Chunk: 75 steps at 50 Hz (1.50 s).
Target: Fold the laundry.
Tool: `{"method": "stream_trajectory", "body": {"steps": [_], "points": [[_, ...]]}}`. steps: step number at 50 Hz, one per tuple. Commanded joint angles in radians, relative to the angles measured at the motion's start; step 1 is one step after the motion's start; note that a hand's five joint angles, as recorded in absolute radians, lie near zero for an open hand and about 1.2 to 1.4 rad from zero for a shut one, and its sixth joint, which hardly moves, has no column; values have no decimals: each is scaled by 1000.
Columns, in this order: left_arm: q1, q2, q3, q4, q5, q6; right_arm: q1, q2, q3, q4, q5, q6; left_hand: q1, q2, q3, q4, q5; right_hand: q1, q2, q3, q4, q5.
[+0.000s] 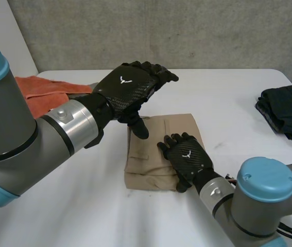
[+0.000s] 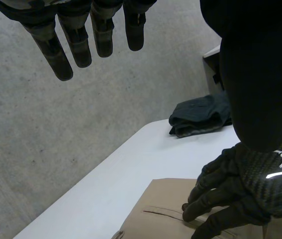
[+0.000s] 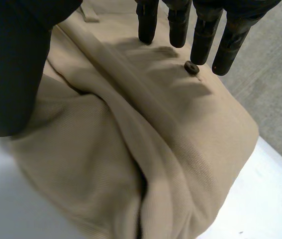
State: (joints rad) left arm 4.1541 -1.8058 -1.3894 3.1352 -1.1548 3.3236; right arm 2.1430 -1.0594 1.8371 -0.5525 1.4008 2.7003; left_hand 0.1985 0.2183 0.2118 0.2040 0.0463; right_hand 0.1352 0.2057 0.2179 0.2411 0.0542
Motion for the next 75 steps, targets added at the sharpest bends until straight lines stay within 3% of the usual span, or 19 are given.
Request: {"method": "stream_trajectory", "body": {"steps": [1,10,15,27,32,40,45,55,67,75], "points": [[0,-4,3,2,-5,1,1,71,-81,-92,82,-51,6,-14,-7,1,-16,225,155,143,120,132],[0,-6,0,2,-5,1,0,159,-203,-87,112,-50,6,-14,-7,1,-16,680,610,597,574,587],[0,-6,-3,3,-5,1,-5,168,-256,-86,112,-43,6,-14,-7,1,-16,1260,1189,1177,1154,1167],[6,0,0,5,-6,1,-23,113,-355,-3,93,-53,6,-14,-7,1,-16,1261,1191,1178,1155,1168],[28,2,1,8,-6,1,-115,79,-438,8,67,-57,6,-14,-7,1,-16,1261,1191,1178,1155,1168],[34,5,3,8,-8,1,-328,56,-643,-4,-121,-57,6,-14,-7,1,-16,1261,1191,1178,1155,1168],[34,8,3,8,-8,1,-442,85,-765,-9,-174,-43,6,-14,-7,1,-16,1261,1191,1178,1155,1168],[34,11,4,9,-6,1,-696,294,-984,-41,-301,62,6,-14,-7,1,-16,1261,1191,1178,1155,1168],[35,8,-5,22,-8,1,-906,533,-943,-247,-512,124,12,-8,-1,7,-10,1261,1191,1178,1155,1168],[28,13,-7,20,-10,-1,-1041,514,-820,-262,-664,115,12,-8,-1,7,-10,1261,1191,1178,1155,1168]]}}
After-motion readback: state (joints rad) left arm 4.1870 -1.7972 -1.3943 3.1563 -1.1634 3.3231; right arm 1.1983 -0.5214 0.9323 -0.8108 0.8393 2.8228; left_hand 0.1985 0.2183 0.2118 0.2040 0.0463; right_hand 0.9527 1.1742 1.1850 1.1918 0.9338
